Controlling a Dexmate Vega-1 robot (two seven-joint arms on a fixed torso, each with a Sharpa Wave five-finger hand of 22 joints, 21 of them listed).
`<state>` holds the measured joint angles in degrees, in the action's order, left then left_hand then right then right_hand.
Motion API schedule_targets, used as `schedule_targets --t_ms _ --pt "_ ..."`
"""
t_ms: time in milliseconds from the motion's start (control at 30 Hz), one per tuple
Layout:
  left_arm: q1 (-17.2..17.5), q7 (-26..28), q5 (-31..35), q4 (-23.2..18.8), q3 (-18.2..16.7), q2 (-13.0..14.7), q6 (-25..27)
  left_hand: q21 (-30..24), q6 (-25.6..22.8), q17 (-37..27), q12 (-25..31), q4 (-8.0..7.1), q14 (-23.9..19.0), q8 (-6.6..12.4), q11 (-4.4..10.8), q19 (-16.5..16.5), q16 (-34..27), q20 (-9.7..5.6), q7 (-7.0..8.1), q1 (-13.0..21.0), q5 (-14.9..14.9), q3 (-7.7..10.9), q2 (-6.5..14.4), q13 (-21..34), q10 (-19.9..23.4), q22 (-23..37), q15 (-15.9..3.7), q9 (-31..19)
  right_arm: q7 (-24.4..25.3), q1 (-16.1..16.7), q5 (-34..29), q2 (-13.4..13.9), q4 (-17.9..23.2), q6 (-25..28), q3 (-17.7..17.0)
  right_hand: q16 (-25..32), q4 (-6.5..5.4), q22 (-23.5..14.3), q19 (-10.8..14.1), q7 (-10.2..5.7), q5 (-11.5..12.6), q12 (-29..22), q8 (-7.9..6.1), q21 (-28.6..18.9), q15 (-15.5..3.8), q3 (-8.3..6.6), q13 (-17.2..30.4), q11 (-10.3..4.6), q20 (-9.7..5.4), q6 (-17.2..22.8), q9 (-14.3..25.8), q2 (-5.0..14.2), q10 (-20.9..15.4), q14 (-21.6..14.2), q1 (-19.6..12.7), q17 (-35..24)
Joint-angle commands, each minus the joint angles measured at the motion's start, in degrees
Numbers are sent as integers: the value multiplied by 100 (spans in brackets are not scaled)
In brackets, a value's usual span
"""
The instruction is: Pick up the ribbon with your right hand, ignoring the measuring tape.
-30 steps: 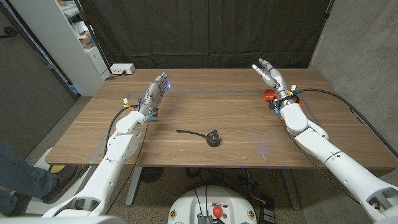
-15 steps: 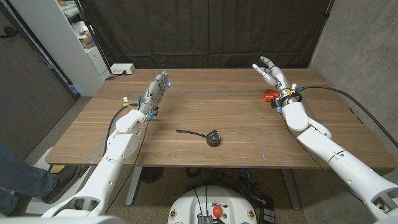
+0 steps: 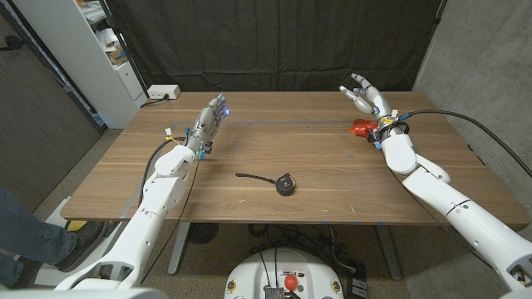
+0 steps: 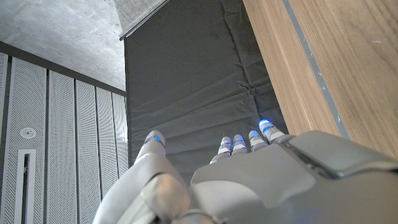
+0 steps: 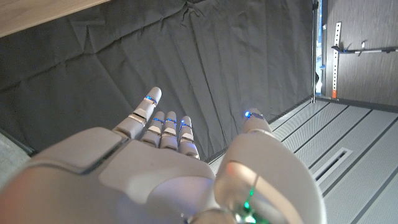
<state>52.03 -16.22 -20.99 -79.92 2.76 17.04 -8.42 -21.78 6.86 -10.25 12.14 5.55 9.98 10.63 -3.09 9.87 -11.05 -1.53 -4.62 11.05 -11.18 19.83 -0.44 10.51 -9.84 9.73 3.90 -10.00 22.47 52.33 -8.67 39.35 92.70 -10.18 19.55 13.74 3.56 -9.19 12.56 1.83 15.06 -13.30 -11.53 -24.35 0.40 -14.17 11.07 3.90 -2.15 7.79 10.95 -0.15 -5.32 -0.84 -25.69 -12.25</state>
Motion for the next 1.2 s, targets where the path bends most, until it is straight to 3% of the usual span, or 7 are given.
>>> schedule_targets --t_ms 33,367,733,1000,1200 --pt "-22 -33 -18 84 6 -24 -41 33 14 -26 -21 24 396 28 -17 944 3 -23 -47 22 34 11 24 35 -94 25 30 -23 24 49 -477 225 295 615 57 -34 55 -28 22 -18 40 42 -30 29 2 -22 10 -19 -57 41 11 13 -42 -22 -104 -5" --pt "0 -16 -14 75 6 -29 -29 68 -13 -26 -21 38 380 32 -68 918 -2 -43 -88 22 35 8 31 34 -88 26 68 -23 -18 5 -799 368 443 983 145 -51 105 -29 9 -34 50 51 -39 76 -8 -44 11 10 -53 77 12 13 -54 -15 -172 4" --pt "40 33 10 -37 15 -12 37 109 -32 -27 -25 47 394 34 -57 927 4 -29 -83 20 37 4 37 35 -99 27 75 -24 122 93 -894 418 512 1070 95 -79 152 -30 -192 -73 58 55 -53 228 -45 -45 14 -4 3 146 15 -11 -103 6 -210 9" --pt "84 55 0 -79 15 -19 59 136 -40 -28 -26 53 396 34 -58 937 5 -14 -76 19 38 2 42 35 -101 28 58 -24 63 127 -972 477 602 1212 114 -74 165 -32 -544 -104 66 46 -62 454 -63 -33 17 -30 89 213 19 -21 -197 -45 -192 7" --pt "122 41 -27 -100 0 -16 64 155 -46 -28 -22 57 390 34 -55 947 2 9 -76 19 38 1 46 36 -90 28 65 -25 -34 132 -1040 519 724 1421 133 -69 167 -37 -978 -170 78 19 -78 739 -59 -18 24 -66 192 318 22 -21 -363 -118 -151 9"
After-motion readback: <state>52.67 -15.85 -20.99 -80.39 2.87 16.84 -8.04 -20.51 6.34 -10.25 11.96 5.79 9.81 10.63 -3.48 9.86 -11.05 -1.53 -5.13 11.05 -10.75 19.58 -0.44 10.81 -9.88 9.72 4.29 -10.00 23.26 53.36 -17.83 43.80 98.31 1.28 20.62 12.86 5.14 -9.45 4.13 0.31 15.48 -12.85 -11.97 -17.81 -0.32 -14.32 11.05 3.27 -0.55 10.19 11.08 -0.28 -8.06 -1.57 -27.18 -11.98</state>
